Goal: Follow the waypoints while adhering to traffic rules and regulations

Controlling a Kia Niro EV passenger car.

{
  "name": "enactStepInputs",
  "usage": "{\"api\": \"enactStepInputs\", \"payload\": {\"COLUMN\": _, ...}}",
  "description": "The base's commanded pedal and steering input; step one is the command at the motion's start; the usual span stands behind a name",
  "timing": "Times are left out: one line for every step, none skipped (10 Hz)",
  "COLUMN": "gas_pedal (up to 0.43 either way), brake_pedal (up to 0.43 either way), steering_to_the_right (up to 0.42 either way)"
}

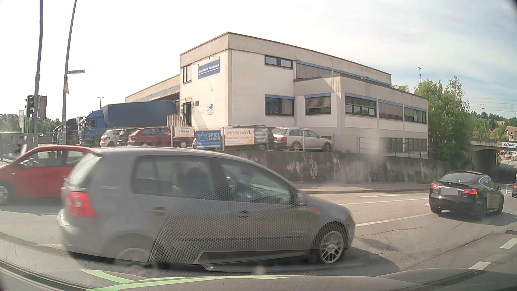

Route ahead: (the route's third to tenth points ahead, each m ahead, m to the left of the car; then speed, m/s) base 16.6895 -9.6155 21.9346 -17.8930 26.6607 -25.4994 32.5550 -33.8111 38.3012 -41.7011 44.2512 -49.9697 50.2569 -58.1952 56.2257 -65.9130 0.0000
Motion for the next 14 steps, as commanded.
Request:
{"api": "enactStepInputs", "payload": {"gas_pedal": 0.0, "brake_pedal": 0.341, "steering_to_the_right": 0.416}}
{"api": "enactStepInputs", "payload": {"gas_pedal": 0.0, "brake_pedal": 0.335, "steering_to_the_right": 0.416}}
{"api": "enactStepInputs", "payload": {"gas_pedal": 0.0, "brake_pedal": 0.348, "steering_to_the_right": 0.416}}
{"api": "enactStepInputs", "payload": {"gas_pedal": 0.0, "brake_pedal": 0.341, "steering_to_the_right": 0.416}}
{"api": "enactStepInputs", "payload": {"gas_pedal": 0.0, "brake_pedal": 0.341, "steering_to_the_right": 0.416}}
{"api": "enactStepInputs", "payload": {"gas_pedal": 0.0, "brake_pedal": 0.341, "steering_to_the_right": 0.416}}
{"api": "enactStepInputs", "payload": {"gas_pedal": 0.0, "brake_pedal": 0.341, "steering_to_the_right": 0.416}}
{"api": "enactStepInputs", "payload": {"gas_pedal": 0.0, "brake_pedal": 0.341, "steering_to_the_right": 0.416}}
{"api": "enactStepInputs", "payload": {"gas_pedal": 0.0, "brake_pedal": 0.341, "steering_to_the_right": 0.416}}
{"api": "enactStepInputs", "payload": {"gas_pedal": 0.0, "brake_pedal": 0.341, "steering_to_the_right": 0.416}}
{"api": "enactStepInputs", "payload": {"gas_pedal": 0.0, "brake_pedal": 0.341, "steering_to_the_right": 0.416}}
{"api": "enactStepInputs", "payload": {"gas_pedal": 0.0, "brake_pedal": 0.341, "steering_to_the_right": 0.416}}
{"api": "enactStepInputs", "payload": {"gas_pedal": 0.0, "brake_pedal": 0.341, "steering_to_the_right": 0.416}}
{"api": "enactStepInputs", "payload": {"gas_pedal": 0.0, "brake_pedal": 0.341, "steering_to_the_right": 0.416}}
